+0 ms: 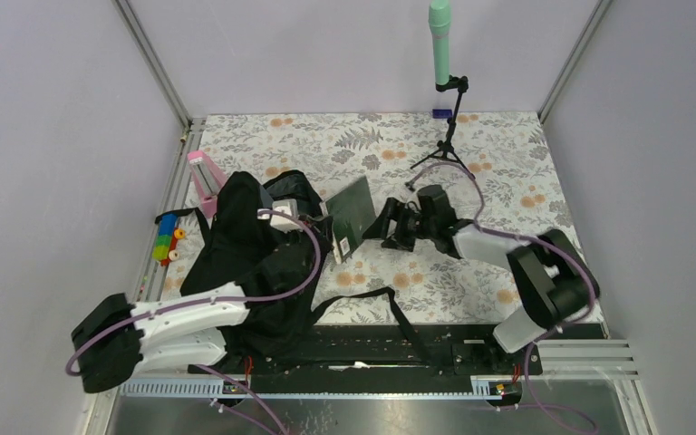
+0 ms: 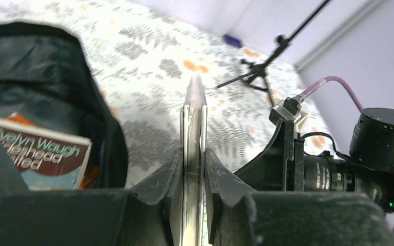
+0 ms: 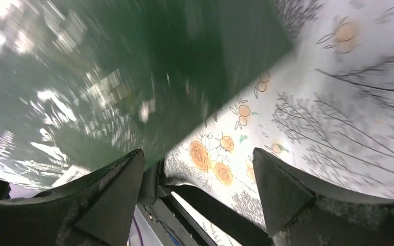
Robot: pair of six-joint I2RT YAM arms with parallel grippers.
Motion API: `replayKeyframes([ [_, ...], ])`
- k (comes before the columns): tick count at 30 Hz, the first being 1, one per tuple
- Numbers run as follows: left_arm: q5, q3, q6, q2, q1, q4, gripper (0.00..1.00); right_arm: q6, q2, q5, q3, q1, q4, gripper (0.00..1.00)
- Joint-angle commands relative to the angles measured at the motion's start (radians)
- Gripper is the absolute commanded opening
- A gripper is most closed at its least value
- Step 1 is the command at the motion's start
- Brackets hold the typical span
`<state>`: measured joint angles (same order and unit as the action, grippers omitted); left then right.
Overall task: Pack the student bag
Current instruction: Pick up the stationery from the center of the board.
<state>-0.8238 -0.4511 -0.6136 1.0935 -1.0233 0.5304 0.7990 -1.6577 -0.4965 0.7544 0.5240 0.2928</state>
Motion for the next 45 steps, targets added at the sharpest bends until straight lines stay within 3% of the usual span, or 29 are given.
replayKeyframes([
  [1,0.216,-0.042,0.153,-0.175,-0.001,0.071,0.0,-0.104,0.237,-0.005,-0.079,-0.094,0.012,0.85],
  [6,0.409,-0.098,0.162,-0.283,0.022,-0.12,0.0,-0.222,0.426,-0.141,-0.104,-0.185,-0.013,0.88],
  [13,0.681,-0.196,0.241,-0.263,0.029,-0.348,0.0,-0.442,0.535,-0.433,-0.126,-0.174,0.07,0.9],
  [17,0.761,-0.178,0.257,-0.265,0.029,-0.358,0.0,-0.515,0.49,-0.436,-0.189,-0.115,0.229,0.9],
  [22,0.786,-0.164,0.277,-0.284,0.029,-0.364,0.0,-0.458,0.358,-0.484,-0.263,-0.084,0.638,0.92],
  [28,0.805,-0.189,0.303,-0.273,0.029,-0.407,0.0,-0.353,0.224,-0.587,-0.168,-0.033,0.772,0.94],
  [32,0.797,-0.203,0.308,-0.271,0.029,-0.424,0.0,-0.331,0.191,-0.639,-0.137,0.006,0.779,0.89],
  [35,0.79,-0.21,0.31,-0.271,0.029,-0.435,0.0,-0.219,0.166,-0.669,-0.143,0.014,0.918,0.78],
  [38,0.786,-0.219,0.308,-0.268,0.029,-0.442,0.0,-0.062,0.126,-0.685,-0.148,0.016,1.081,0.52],
  [42,0.747,-0.267,0.3,-0.262,0.029,-0.502,0.0,-0.006,0.125,-0.67,-0.148,0.009,1.108,0.08],
  [43,0.715,-0.297,0.297,-0.257,0.029,-0.541,0.09,-0.016,0.14,-0.65,-0.156,0.005,1.103,0.0],
  [45,0.651,-0.364,0.297,-0.244,0.032,-0.648,0.39,-0.057,0.186,-0.602,-0.168,-0.012,1.057,0.0],
])
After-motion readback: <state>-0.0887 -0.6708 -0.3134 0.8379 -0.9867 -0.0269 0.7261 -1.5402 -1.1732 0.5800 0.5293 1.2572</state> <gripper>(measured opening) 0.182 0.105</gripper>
